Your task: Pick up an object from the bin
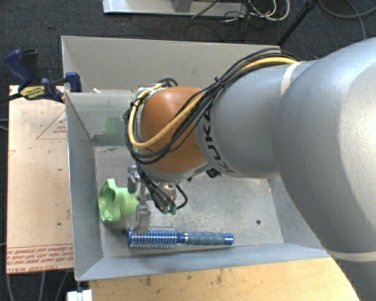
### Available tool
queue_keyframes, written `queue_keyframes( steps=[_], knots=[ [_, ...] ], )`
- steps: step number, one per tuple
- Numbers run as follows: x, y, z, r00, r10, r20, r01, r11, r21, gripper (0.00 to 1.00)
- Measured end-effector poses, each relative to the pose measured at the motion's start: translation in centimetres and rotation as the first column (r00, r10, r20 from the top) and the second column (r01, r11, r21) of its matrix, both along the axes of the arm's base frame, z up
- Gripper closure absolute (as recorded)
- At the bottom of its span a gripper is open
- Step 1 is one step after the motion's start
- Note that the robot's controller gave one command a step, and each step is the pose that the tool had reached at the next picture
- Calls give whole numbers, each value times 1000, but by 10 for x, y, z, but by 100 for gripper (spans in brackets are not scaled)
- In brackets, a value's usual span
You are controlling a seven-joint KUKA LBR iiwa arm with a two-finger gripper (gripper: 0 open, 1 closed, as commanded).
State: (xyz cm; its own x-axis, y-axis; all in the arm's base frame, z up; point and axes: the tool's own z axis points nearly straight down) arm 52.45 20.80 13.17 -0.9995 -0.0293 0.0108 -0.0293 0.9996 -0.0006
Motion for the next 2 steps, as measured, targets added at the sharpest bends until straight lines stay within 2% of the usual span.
queue_keyframes(
  steps=[1,2],
  knots=[
    [12,-31,-63,997,-78,15,78,997,3,0],
    [18,41,-61,966,257,17,-257,966,0,0]
  ],
)
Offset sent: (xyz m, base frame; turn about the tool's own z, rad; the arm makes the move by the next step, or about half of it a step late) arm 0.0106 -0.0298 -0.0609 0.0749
